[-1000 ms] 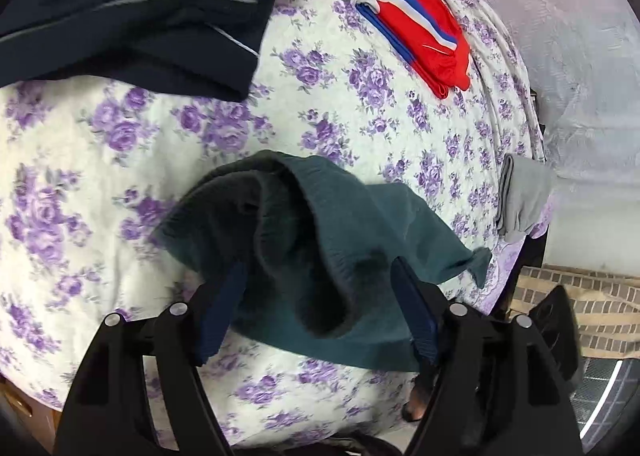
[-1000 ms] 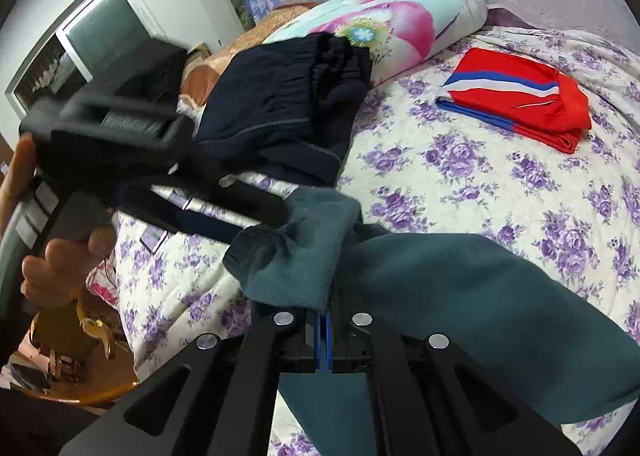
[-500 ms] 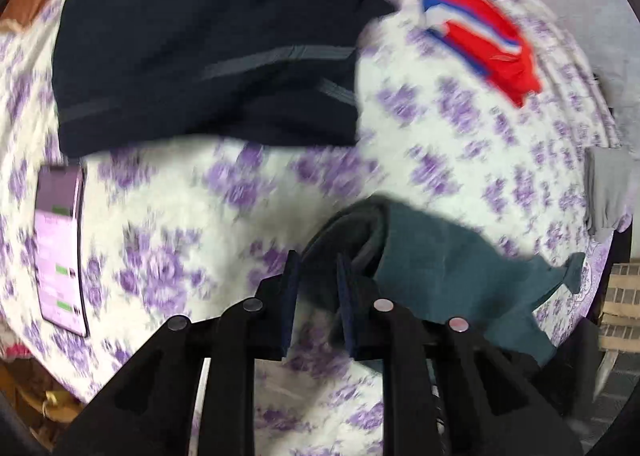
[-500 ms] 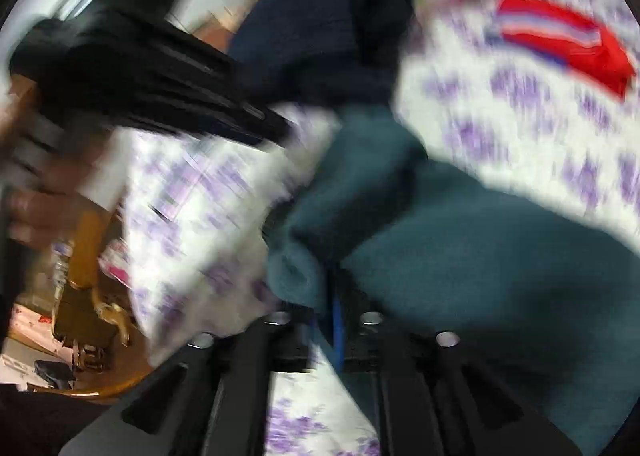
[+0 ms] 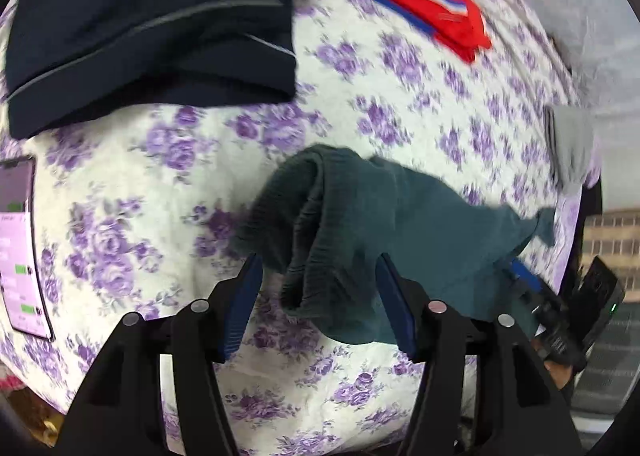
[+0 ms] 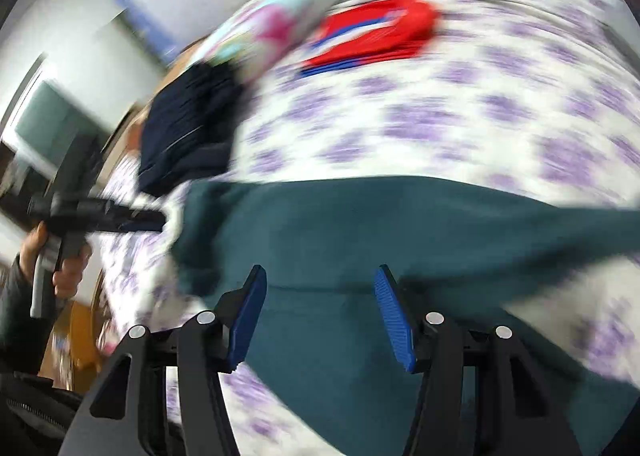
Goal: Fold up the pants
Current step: 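Lower the folded pants onto the bed and open the left tool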
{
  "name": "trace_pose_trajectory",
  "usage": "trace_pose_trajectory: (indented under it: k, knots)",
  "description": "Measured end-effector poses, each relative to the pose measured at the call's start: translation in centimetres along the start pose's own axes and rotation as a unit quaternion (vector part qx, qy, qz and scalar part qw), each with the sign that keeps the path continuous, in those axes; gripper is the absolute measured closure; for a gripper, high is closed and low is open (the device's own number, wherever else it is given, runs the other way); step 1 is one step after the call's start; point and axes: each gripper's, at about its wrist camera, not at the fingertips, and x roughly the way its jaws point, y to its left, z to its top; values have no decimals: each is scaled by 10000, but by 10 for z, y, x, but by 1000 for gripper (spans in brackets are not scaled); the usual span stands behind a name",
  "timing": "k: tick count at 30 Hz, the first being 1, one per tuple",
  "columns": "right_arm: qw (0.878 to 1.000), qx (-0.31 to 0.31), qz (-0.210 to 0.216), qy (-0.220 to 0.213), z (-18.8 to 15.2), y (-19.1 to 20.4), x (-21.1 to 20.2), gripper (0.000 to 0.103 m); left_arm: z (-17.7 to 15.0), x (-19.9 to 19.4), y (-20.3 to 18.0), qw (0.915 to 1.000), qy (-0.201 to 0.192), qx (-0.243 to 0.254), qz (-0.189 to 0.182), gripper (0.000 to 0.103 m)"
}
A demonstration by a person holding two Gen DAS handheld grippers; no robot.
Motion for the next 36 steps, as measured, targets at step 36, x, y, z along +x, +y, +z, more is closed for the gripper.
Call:
trace_pose_trajectory:
  k: [36]
  knots:
    - [9581,2015,-1751,-1037,15,-150,-69,51,18,-21,-26,9836,-597,1042,1348,47]
